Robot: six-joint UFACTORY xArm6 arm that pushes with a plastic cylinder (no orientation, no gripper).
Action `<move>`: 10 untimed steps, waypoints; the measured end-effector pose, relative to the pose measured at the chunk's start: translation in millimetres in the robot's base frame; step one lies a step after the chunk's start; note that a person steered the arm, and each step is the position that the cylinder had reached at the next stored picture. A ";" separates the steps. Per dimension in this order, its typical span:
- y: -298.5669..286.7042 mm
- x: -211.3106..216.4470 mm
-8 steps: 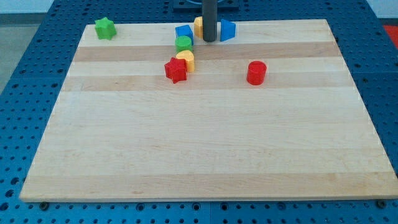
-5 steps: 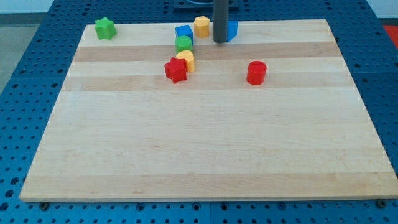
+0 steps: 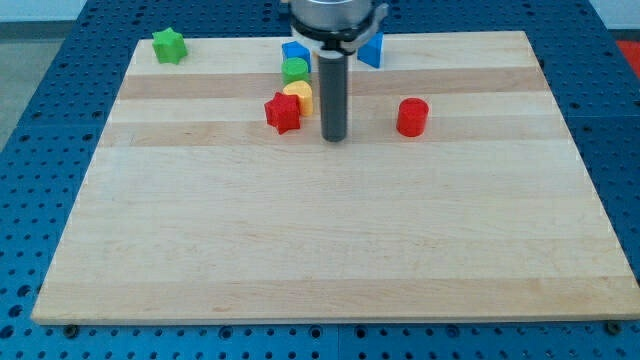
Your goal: Move the red circle to the top right corner of the board
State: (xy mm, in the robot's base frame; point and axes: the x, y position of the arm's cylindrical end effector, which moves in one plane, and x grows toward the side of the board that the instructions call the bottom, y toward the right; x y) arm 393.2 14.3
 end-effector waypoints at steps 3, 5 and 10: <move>85.5 -7.9; 137.0 0.9; 91.9 -60.5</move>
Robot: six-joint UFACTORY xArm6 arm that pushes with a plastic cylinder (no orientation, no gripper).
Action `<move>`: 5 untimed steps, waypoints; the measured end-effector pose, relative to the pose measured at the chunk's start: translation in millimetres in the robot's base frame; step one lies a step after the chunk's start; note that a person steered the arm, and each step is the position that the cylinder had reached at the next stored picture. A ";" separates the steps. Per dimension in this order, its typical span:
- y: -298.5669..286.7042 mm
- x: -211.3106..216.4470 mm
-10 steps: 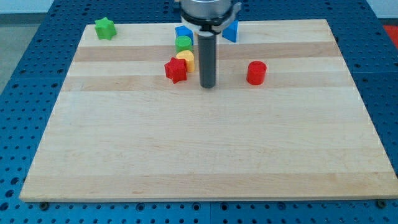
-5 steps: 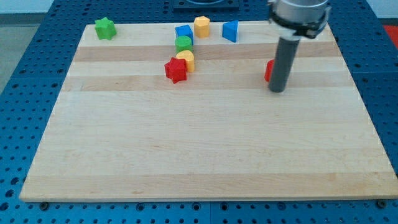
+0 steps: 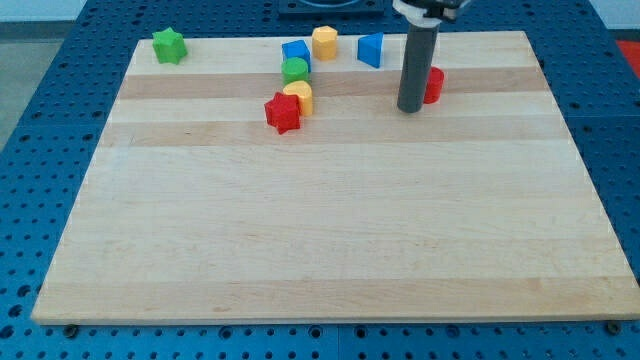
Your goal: Move the red circle to the top right corner of the board
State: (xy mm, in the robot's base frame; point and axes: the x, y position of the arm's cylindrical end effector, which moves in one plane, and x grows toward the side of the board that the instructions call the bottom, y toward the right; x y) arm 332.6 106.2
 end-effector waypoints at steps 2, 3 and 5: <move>77.7 -65.3; 77.7 -65.3; 82.7 -52.0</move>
State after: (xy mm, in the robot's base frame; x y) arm 280.7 189.0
